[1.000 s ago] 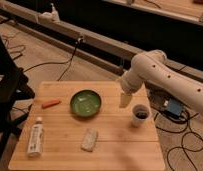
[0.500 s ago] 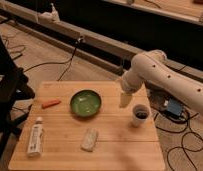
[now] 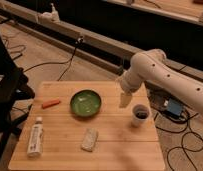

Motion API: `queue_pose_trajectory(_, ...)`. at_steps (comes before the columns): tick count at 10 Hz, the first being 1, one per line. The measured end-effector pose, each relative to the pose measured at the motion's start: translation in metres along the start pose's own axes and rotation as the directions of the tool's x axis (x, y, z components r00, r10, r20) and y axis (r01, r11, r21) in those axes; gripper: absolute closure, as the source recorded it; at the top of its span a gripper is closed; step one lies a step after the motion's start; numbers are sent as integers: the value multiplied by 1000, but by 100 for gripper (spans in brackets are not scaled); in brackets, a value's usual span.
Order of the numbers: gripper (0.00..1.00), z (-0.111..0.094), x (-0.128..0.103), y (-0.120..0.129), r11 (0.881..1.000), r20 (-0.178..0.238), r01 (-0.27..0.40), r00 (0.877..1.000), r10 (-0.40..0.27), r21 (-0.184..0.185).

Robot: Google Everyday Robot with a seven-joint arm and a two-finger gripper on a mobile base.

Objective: Place the white sponge in the ceramic bowl

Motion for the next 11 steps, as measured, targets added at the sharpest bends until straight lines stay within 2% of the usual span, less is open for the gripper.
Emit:
queue_pose_trajectory(1, 20, 5, -13, 7, 995, 16, 91, 996, -90, -32)
queue_pose_trajectory(2, 20, 14, -26, 16, 981, 36, 181, 983, -179, -66)
queue_pose_trajectory(3, 20, 24, -41, 28, 956, 63, 278, 960, -273, -94)
queue_pose_trajectory(4, 20, 34, -54, 44, 924, 100, 363, 930, -352, -122)
queue_pose_trajectory(5, 20, 41, -66, 63, 885, 142, 439, 896, -420, -152)
queue_pose_trajectory(6, 20, 47, -75, 82, 840, 186, 512, 856, -482, -179)
queue_pose_trajectory(7, 20, 49, -79, 91, 819, 205, 541, 838, -506, -191)
queue_pose_trajectory(8, 20, 50, -81, 94, 809, 214, 555, 828, -518, -193)
queue_pose_trajectory(10, 20, 50, -79, 94, 809, 211, 554, 830, -517, -196)
queue_pose_trajectory(11, 20, 54, -75, 93, 803, 199, 556, 830, -521, -214)
